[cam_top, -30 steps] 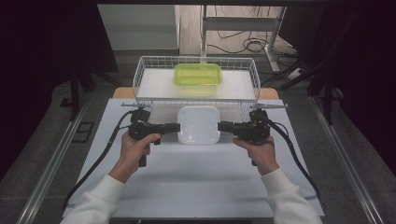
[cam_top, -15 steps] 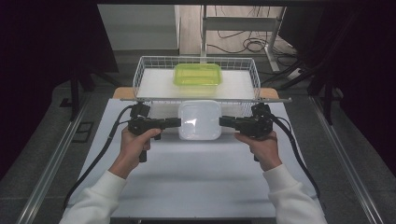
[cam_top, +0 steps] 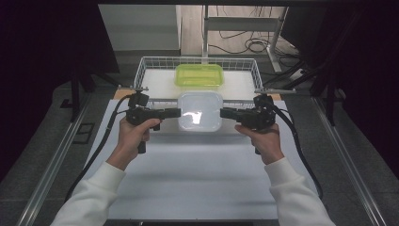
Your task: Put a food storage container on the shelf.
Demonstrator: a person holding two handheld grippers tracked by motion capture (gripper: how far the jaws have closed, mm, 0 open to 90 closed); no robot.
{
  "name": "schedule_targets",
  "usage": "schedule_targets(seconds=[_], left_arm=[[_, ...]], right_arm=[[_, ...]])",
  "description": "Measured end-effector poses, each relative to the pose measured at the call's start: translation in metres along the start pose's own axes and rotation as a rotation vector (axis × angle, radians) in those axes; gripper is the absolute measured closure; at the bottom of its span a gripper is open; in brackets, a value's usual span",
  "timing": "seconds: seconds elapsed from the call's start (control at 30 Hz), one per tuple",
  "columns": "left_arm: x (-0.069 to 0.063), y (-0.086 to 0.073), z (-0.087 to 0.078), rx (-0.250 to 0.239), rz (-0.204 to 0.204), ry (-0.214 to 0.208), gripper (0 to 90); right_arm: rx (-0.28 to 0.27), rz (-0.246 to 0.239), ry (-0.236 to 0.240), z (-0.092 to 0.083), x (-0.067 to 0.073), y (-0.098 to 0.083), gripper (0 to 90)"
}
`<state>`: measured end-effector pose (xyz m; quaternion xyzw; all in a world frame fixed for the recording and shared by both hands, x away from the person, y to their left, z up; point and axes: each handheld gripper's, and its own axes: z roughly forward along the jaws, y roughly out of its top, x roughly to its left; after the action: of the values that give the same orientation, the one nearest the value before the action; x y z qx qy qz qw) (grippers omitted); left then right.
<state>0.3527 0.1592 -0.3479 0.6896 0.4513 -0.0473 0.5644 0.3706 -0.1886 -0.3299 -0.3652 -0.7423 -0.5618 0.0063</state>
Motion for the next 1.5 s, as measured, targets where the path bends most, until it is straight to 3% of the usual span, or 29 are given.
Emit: schedule_targets(seconds=[0.43,0.77,1.2,1.5], left_arm=[[-0.002,0.022,-0.005,-0.022,0.020,-0.009,78.8],[-0.011,0.046,-0.008,-0.046,0.039,-0.018,79.2],[-0.011,0.068,-0.001,-0.053,0.031,-0.027,79.3],[-0.025,0.084,-0.013,-0.068,0.069,-0.019,80.2]], right_arm=[[-0.025,-0.018,-0.001,0.000,0.003,0.019,77.5],[-0.041,-0.022,0.001,-0.006,0.001,0.045,77.6],[-0.044,-0.008,0.004,-0.010,-0.008,0.064,77.7],[-0.030,0.004,-0.017,-0.008,-0.007,0.072,77.2]])
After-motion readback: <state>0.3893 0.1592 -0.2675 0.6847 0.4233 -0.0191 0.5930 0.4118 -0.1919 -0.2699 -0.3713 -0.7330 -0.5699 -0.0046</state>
